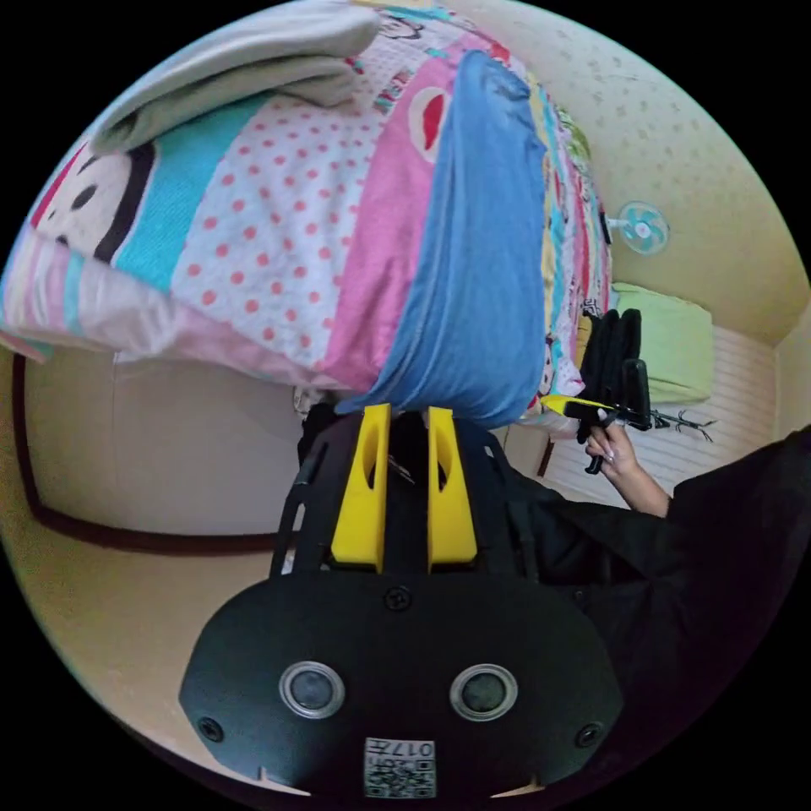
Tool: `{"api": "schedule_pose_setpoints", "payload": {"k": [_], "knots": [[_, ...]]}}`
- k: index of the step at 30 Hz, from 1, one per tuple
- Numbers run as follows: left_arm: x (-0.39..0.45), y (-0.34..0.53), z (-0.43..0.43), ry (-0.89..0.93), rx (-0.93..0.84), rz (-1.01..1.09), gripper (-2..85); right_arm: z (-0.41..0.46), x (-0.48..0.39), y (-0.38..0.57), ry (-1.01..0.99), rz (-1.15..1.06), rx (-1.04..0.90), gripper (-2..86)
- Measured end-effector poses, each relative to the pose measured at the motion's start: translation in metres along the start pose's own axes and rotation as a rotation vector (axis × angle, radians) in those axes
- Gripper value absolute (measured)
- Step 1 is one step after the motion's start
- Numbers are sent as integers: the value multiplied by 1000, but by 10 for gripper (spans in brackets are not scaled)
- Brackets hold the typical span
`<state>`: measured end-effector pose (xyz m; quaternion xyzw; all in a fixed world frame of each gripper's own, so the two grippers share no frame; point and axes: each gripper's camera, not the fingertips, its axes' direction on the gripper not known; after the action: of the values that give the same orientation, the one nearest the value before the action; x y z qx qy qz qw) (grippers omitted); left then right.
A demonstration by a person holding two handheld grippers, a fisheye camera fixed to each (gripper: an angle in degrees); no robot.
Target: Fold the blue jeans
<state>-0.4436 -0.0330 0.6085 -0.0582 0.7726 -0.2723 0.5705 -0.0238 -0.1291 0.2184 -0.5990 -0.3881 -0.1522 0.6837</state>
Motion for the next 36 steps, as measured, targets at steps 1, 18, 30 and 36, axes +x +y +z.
{"api": "schedule_pose_setpoints", "payload": {"k": [1, 18, 30, 36], "knots": [[14, -7, 8, 1, -7, 39, 89, 1, -1, -1, 14, 4, 19, 82], [75, -11, 49, -43, -62, -30, 3, 29, -27, -20, 46, -4, 49, 15], [57, 12, 1, -37, -79, -94, 2, 53, -30, -22, 62, -16, -4, 29], [49, -12, -2, -131, -54, -73, 67, 5, 8, -39, -125, -22, 97, 85]]}}
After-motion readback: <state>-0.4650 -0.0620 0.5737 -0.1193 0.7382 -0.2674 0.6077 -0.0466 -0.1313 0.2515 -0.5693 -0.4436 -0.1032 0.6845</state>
